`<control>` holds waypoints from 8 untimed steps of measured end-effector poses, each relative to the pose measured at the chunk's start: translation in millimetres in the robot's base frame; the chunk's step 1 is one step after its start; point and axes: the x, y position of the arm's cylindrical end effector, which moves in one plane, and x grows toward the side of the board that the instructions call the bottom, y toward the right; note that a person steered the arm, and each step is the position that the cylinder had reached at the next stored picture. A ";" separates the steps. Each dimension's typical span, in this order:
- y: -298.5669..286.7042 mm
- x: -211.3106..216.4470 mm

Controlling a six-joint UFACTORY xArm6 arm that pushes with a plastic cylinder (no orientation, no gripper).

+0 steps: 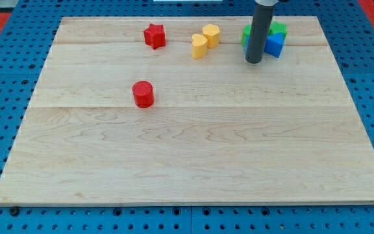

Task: Push the yellow hexagon to the top center of the board

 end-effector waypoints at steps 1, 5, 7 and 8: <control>-8.3 1.7; -34.8 -24.1; -75.3 -27.6; -71.1 -46.0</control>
